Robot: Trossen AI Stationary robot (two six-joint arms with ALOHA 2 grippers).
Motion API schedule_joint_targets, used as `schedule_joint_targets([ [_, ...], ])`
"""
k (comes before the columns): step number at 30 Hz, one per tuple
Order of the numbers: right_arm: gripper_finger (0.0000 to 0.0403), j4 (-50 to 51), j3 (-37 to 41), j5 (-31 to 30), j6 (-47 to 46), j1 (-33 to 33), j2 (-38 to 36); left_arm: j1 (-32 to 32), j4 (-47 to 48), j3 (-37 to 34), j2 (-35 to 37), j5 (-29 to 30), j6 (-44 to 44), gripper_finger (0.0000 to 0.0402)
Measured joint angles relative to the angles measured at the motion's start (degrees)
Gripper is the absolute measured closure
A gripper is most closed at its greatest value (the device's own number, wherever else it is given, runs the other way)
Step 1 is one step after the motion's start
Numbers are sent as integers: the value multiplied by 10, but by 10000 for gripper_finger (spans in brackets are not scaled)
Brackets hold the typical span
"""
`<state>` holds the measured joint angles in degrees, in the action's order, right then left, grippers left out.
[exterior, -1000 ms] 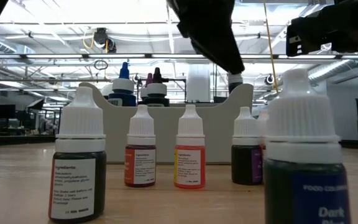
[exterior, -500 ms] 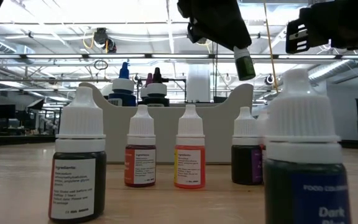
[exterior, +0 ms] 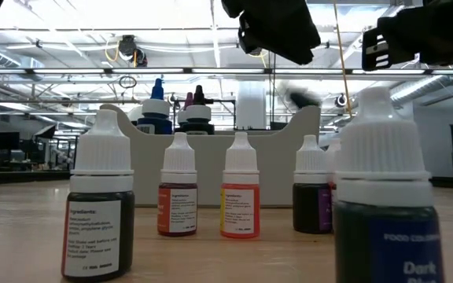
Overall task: Pick & Place food coloring
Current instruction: Put the small green food coloring bottle into the gray bin, then put the small orange food coloring bottle into the gray bin
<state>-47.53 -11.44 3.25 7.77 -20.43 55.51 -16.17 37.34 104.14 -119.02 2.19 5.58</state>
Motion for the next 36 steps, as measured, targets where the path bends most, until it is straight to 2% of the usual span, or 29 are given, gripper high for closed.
schedule_joint_targets([
  [3,304,0,0,0,0,0,0,0,-3,0,0,11,0,177],
  [6,289,2,0,0,2,0,0,0,-5,0,0,13,-8,137],
  [9,285,2,0,0,3,0,0,0,-14,0,0,17,-6,122],
  [12,289,2,0,0,3,0,0,-1,-14,0,0,29,-6,125],
  [16,300,2,0,-1,4,0,0,-1,-12,0,0,23,-4,165],
  [20,309,2,0,-1,4,0,0,-11,-12,0,0,-36,20,224],
  [23,313,2,0,-1,4,0,0,-35,-10,0,0,-70,19,284],
  [27,314,2,0,-1,4,0,0,-67,-9,0,0,-79,17,379],
  [29,314,2,0,-1,4,0,0,-81,-10,0,0,-75,17,391],
  [36,314,2,0,-1,4,0,0,-119,-12,0,0,-64,41,368],
])
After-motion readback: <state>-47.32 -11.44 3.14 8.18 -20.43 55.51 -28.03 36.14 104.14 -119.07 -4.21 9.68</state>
